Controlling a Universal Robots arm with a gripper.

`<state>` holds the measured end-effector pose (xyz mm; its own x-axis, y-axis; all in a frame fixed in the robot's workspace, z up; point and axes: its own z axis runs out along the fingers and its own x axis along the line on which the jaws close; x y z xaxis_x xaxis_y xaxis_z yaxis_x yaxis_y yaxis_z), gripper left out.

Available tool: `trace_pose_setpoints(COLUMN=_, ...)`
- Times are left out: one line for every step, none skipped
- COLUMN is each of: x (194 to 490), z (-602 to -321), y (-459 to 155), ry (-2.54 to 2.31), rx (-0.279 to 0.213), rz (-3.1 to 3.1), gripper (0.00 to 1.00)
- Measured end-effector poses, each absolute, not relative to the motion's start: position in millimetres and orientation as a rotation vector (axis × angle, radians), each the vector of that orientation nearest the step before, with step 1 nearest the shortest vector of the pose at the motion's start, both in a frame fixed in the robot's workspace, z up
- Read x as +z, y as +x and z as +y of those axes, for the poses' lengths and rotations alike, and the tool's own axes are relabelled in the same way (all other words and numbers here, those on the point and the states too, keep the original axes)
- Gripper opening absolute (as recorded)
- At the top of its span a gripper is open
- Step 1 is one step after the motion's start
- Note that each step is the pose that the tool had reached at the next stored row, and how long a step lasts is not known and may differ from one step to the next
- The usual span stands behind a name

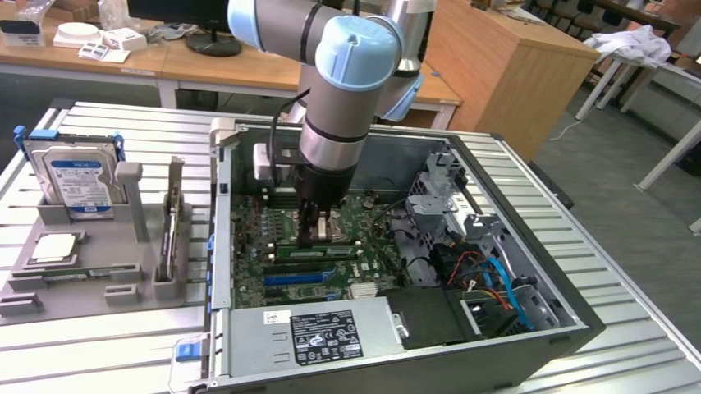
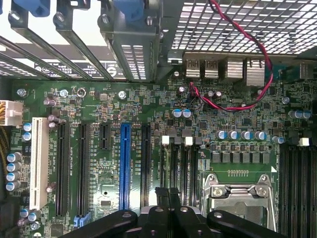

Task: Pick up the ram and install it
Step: 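Press down the ram until it locks into place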

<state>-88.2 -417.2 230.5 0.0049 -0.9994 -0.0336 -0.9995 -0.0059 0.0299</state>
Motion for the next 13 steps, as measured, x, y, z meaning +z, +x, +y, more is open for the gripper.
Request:
trace_pose_setpoints(x=230.5, z=-417.1, y=-88.2, ry=-2.225, rx=0.071, rz=2.213, gripper=0.11)
trace_pose_setpoints(x=230.5, z=-417.1, y=-88.2, ry=-2.225, rx=0.071, rz=2.213, gripper=0.11)
trace_pose_setpoints(x=230.4, z=-417.1, y=-88.2, ry=-2.225, rx=0.071, rz=2.213, gripper=0.11)
trace_pose_setpoints(x=230.4, z=-417.1, y=-88.2, ry=-2.225, rx=0.071, rz=2.213, gripper=0.11)
trace_pose_setpoints(x=230.4, z=-417.1, y=-88.2, ry=-2.225, rx=0.071, rz=2.213, gripper=0.11)
trace_pose_setpoints(x=230.1, z=-417.1, y=-88.2, ry=-2.225, rx=0.071, rz=2.213, gripper=0.11)
trace_pose_setpoints(x=229.8, z=-417.1, y=-88.2, ry=-2.225, rx=0.071, rz=2.213, gripper=0.11)
trace_pose_setpoints(x=229.6, z=-417.1, y=-88.2, ry=-2.225, rx=0.071, rz=2.213, gripper=0.11)
trace_pose_setpoints(x=229.3, z=-417.1, y=-88.2, ry=-2.225, rx=0.071, rz=2.213, gripper=0.11)
trace_pose_setpoints(x=229.0, z=-417.1, y=-88.2, ry=-2.225, rx=0.071, rz=2.213, gripper=0.11)
trace_pose_setpoints(x=228.6, z=-417.1, y=-88.3, ry=-2.225, rx=0.071, rz=2.213, gripper=0.11)
trace_pose_setpoints(x=228.4, z=-417.1, y=-88.3, ry=-2.225, rx=0.071, rz=2.213, gripper=0.11)
trace_pose_setpoints(x=228.4, z=-417.1, y=-88.3, ry=-2.225, rx=0.071, rz=2.213, gripper=0.11)
